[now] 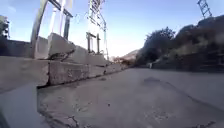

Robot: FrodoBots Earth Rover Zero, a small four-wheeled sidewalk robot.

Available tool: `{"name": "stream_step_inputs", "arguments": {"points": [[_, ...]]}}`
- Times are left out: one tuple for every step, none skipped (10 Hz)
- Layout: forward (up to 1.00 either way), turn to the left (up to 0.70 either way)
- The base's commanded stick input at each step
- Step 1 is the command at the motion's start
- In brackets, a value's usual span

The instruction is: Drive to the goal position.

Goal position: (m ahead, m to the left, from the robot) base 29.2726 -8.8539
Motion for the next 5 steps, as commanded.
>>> {"name": "stream_step_inputs", "arguments": {"points": [[0.7, 0.0], [0.7, 0.0], [0.7, 0.0], [0.7, 0.0], [0.7, 0.0]]}}
